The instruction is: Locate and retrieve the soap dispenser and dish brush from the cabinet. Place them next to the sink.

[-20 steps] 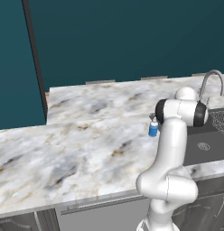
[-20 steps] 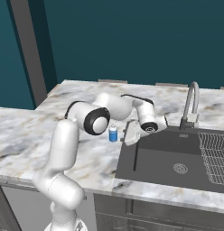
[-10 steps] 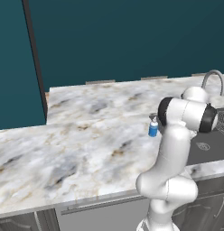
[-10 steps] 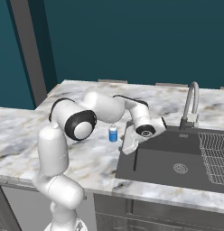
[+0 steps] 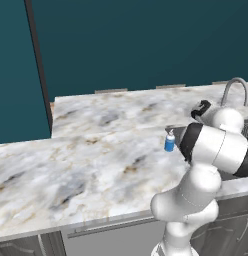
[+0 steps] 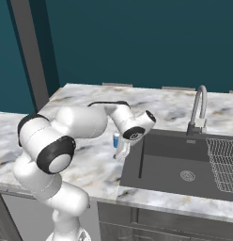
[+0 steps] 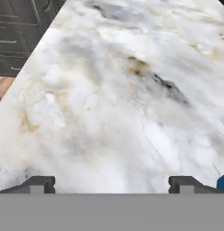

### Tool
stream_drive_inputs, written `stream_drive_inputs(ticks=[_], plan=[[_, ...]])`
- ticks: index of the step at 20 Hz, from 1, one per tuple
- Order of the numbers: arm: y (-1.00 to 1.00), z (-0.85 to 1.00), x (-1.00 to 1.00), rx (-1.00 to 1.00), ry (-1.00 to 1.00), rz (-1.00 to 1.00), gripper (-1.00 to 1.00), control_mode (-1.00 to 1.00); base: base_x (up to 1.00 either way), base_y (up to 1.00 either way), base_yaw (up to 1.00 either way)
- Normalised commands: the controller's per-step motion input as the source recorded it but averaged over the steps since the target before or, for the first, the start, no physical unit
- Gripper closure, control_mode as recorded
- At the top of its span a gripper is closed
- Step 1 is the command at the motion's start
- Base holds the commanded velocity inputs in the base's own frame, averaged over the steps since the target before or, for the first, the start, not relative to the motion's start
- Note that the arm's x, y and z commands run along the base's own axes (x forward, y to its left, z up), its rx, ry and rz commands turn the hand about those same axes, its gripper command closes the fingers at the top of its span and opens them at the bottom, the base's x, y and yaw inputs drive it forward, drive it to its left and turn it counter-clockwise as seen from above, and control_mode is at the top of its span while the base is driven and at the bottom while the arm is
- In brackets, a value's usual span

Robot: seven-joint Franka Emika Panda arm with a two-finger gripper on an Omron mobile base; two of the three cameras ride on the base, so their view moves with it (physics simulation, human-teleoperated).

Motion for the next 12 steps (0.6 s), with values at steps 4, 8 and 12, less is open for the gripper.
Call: stream_drive_inputs(ticks=[4,8,12], plan=[[0.21,0.0,0.0,-0.09,0.02,0.0,-1.0,-1.0,0.0,0.0,0.0],[0.08,0.04,-0.03,-0.03,-0.02,0.09,-1.0,-1.0,0.0,0.0,0.0],[0.29,0.24,-0.22,-0.14,-0.12,0.3,-1.0,-1.0,0.0,0.0,0.0]])
